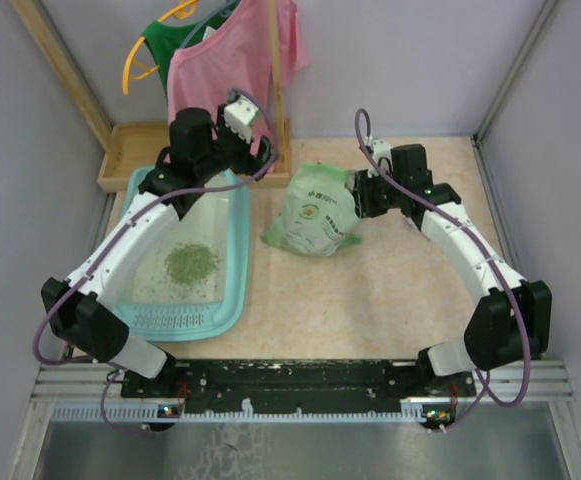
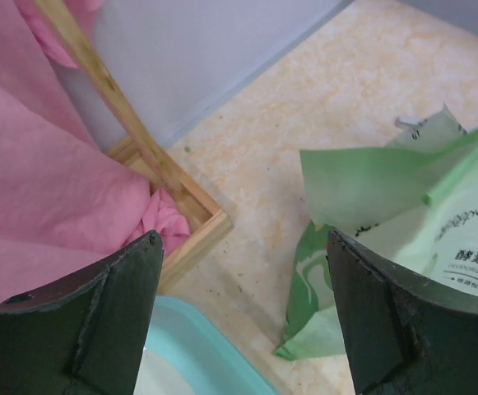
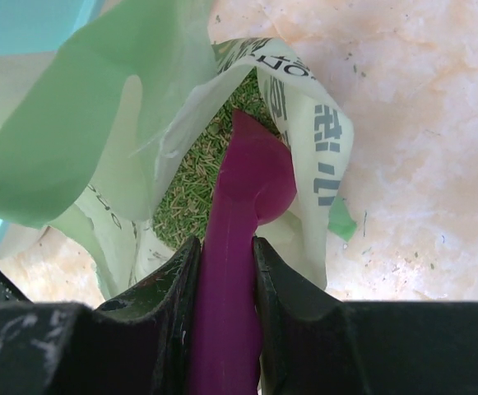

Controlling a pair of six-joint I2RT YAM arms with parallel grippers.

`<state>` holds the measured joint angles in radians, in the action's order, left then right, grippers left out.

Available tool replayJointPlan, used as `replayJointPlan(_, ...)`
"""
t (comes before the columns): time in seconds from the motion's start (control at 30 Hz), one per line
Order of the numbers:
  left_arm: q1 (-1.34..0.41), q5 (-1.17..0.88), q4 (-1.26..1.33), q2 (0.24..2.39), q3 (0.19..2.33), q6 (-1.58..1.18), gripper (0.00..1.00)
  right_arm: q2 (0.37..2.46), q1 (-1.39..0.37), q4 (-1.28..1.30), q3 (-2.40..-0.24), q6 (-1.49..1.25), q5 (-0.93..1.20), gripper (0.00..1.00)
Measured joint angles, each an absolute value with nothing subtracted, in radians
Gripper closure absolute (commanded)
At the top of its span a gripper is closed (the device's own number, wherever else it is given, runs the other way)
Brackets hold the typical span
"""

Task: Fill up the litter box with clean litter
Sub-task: 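Scoop the cat litter from the cat litter bag.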

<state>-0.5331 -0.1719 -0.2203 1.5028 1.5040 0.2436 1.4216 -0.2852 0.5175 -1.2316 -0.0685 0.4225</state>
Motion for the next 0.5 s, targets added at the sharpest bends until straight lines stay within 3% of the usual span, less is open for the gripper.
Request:
replayJointPlan(0.27, -0.398, -0.589, -0.204, 1.596, 1.635, 0.135, 0.2, 1.417, -0.285, 0.526, -1.229, -0.062, 0.424, 1.0)
replayJointPlan(0.5, -0.397, -0.76, -0.254, 1.649, 1.644, 0.107, 0.21, 1.418, -0.285, 0.533, -1.232, -0.06, 0.424, 1.0)
